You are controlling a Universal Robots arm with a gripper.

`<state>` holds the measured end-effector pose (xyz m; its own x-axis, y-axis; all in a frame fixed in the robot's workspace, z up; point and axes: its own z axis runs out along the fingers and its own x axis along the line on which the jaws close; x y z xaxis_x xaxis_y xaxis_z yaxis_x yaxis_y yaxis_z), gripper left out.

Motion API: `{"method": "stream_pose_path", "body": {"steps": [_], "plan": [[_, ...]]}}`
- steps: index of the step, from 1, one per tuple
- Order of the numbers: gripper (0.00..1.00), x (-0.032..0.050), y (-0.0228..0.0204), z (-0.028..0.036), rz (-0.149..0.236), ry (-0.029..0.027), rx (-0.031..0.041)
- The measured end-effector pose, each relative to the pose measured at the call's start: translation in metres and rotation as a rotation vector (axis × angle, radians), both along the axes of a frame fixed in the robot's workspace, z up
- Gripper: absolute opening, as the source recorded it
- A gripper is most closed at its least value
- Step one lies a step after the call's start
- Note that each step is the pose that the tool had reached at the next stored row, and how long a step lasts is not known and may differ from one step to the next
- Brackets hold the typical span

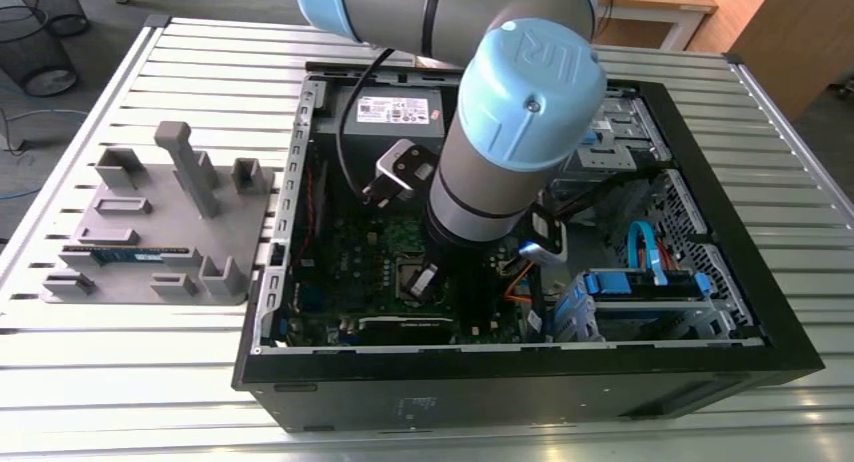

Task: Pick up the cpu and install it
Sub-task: 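Install the first cpu locking lever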

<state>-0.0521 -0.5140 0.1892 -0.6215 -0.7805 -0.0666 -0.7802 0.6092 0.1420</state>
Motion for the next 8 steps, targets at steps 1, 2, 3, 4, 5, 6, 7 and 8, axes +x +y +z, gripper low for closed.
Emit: {"method": "stream_pose_path", "body": {"steps": [1, 2, 3, 4, 5, 6, 7, 8], "plan": [[0.11, 0.0001, 0.0000, -0.0004, -0.002, 0.0001, 0.0000], [0.11, 0.0003, 0.0000, -0.0009, -0.005, 0.0001, 0.0000], [0.11, 0.0004, 0.0000, -0.0014, -0.007, 0.0001, 0.0002], [0.11, 0.0006, 0.0000, -0.0020, -0.009, 0.0000, 0.0003], [0.11, 0.0008, 0.0000, -0.0024, -0.011, -0.0001, 0.0005], [0.11, 0.0010, 0.0001, -0.0028, -0.012, -0.0002, 0.0007], [0.11, 0.0011, 0.0001, -0.0030, -0.012, -0.0002, 0.0008], [0.11, 0.0012, 0.0000, -0.0030, -0.012, -0.0001, 0.0007]]}}
